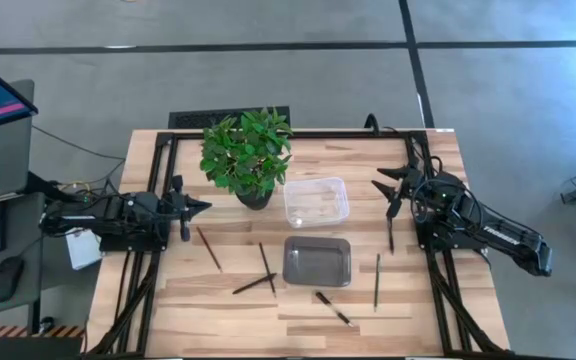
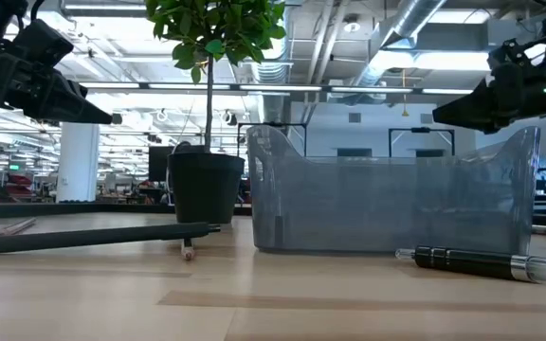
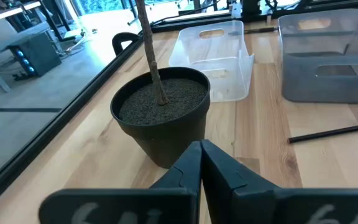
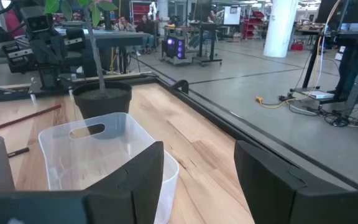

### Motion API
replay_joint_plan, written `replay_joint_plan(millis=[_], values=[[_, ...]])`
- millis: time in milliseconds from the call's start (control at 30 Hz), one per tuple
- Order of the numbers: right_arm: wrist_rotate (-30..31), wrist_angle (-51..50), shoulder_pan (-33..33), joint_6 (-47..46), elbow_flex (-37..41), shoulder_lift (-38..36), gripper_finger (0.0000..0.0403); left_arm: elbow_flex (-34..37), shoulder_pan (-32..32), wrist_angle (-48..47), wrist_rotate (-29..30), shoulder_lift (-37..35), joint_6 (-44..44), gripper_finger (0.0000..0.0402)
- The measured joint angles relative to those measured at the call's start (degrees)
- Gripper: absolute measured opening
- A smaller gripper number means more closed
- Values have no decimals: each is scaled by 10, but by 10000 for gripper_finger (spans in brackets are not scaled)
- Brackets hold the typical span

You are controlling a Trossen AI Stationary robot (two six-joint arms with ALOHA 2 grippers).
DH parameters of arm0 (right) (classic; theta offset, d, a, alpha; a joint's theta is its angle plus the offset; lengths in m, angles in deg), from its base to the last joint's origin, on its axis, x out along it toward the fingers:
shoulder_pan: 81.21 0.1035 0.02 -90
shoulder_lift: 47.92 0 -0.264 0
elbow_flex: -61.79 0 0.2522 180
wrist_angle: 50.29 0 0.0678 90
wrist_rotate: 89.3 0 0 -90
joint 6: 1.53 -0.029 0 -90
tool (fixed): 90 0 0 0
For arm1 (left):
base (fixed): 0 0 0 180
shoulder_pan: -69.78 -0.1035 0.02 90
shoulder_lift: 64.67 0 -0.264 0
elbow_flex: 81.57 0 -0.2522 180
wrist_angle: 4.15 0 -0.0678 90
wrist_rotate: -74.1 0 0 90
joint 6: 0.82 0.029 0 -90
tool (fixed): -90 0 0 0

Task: Sort pens & pencils

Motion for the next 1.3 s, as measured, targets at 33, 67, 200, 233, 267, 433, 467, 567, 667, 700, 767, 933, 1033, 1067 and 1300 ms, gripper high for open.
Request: replay_joint_plan(millis=[33,67,200,233,267,433,467,567,667,700,767,933,1033,1067,1300], values=[[0,0,0,0,0,0,218,0,0,0,0,0,0,0],[0,0,0,0,0,0,218,0,0,0,0,0,0,0],[0,0,0,0,0,0,218,0,0,0,0,0,0,0],[0,0,0,0,0,0,218,0,0,0,0,0,0,0],[0,0,0,0,0,0,218,0,0,0,0,0,0,0],[0,0,0,0,0,0,218,0,0,0,0,0,0,0],[0,0,0,0,0,0,218,0,0,0,0,0,0,0],[0,0,0,0,0,0,218,0,0,0,0,0,0,0],[0,0,0,0,0,0,218,0,0,0,0,0,0,0],[0,0,0,0,0,0,218,0,0,0,0,0,3,0],[0,0,0,0,0,0,218,0,0,0,0,0,10,0],[0,0,0,0,0,0,218,0,0,0,1,0,6,0],[0,0,0,0,0,0,218,0,0,0,1,0,6,0],[0,0,0,0,0,0,218,0,0,0,1,0,7,0],[0,0,0,0,0,0,218,0,0,0,1,0,15,0]])
